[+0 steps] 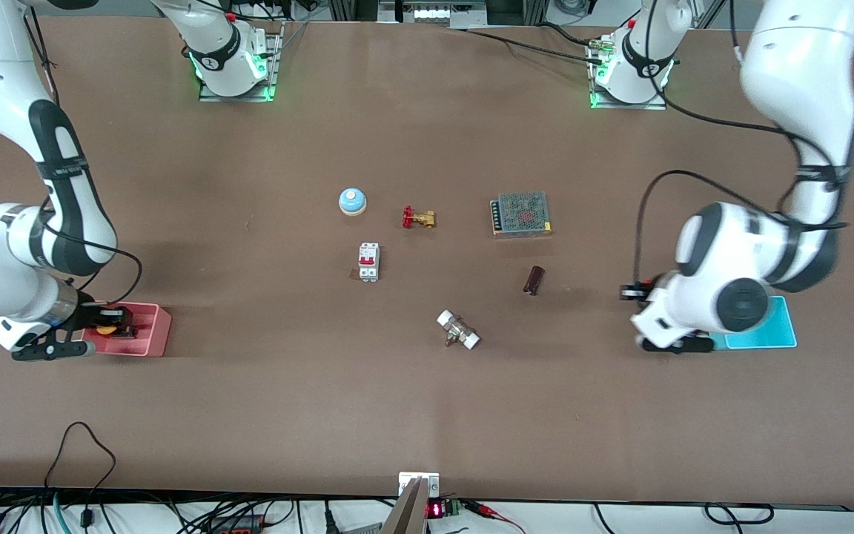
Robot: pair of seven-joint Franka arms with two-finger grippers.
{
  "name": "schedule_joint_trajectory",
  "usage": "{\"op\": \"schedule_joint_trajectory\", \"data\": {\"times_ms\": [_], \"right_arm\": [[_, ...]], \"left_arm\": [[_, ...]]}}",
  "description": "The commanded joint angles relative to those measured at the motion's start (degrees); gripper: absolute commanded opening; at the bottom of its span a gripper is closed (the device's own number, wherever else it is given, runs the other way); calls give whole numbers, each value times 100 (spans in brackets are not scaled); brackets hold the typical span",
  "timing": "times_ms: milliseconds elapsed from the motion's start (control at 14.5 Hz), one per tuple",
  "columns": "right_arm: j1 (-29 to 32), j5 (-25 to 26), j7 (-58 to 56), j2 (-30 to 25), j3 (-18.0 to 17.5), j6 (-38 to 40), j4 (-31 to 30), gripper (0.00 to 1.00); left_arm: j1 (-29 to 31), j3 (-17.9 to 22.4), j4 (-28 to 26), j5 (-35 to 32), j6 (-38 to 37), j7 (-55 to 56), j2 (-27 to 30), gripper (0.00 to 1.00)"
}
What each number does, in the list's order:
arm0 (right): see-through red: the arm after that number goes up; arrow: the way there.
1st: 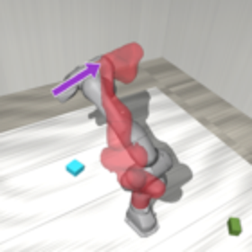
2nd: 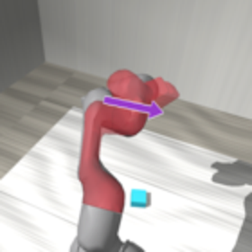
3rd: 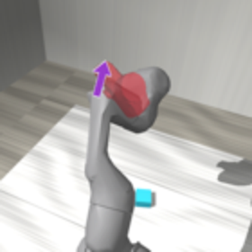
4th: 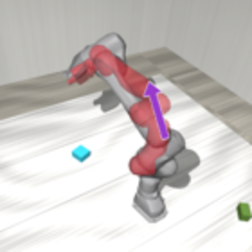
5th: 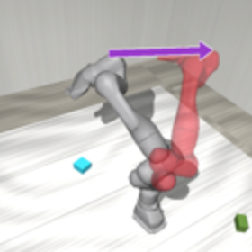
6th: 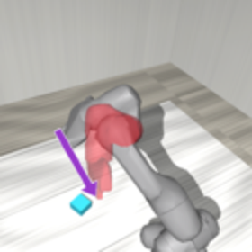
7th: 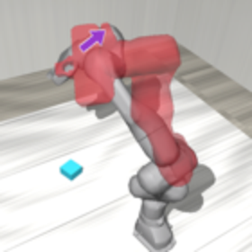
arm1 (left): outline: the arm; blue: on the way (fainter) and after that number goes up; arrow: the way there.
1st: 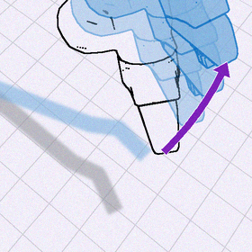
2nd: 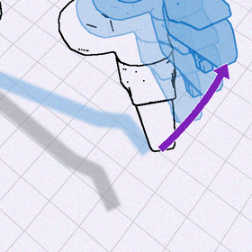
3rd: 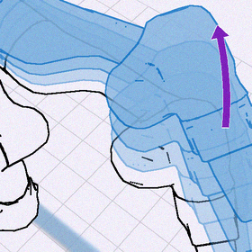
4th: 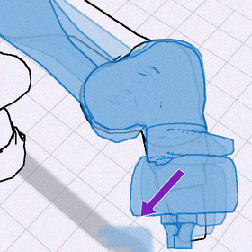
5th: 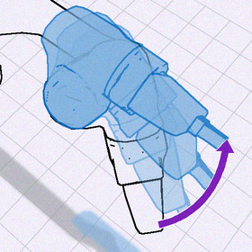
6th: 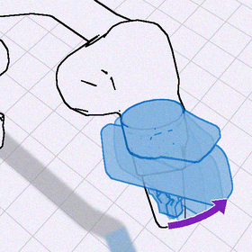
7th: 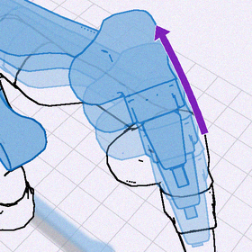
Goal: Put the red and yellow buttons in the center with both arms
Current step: 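Lift the yellow button with the right gripper while the left gripper carries the red button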
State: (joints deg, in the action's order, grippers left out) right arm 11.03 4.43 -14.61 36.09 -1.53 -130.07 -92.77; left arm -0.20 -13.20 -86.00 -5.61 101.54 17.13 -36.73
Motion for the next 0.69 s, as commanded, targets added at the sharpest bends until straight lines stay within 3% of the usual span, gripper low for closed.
{"op": "schedule_joint_trajectory", "data": {"times_ms": [0, 208, 346, 484, 623], "right_arm": [[48, 32, -235, -856, -119, 936, -110, 24], [48, -29, -87, -1463, -505, 1736, -136, 24], [39, -30, 736, -1753, -882, 2160, -311, 24], [-4, -21, 1327, -1895, -1295, 2100, -549, 24], [-197, -21, 1749, -1834, -1446, 1829, -724, 24]], "left_arm": [[-15, 36, -687, 368, 523, 168, 209, 14], [-156, 45, -1216, 350, 1016, 361, 394, 14], [-226, 45, -1576, 341, 1333, 431, 543, 14], [-279, 45, -1883, 324, 1570, 546, 675, 15], [-340, 45, -2261, 324, 1938, 764, 815, 15]]}}
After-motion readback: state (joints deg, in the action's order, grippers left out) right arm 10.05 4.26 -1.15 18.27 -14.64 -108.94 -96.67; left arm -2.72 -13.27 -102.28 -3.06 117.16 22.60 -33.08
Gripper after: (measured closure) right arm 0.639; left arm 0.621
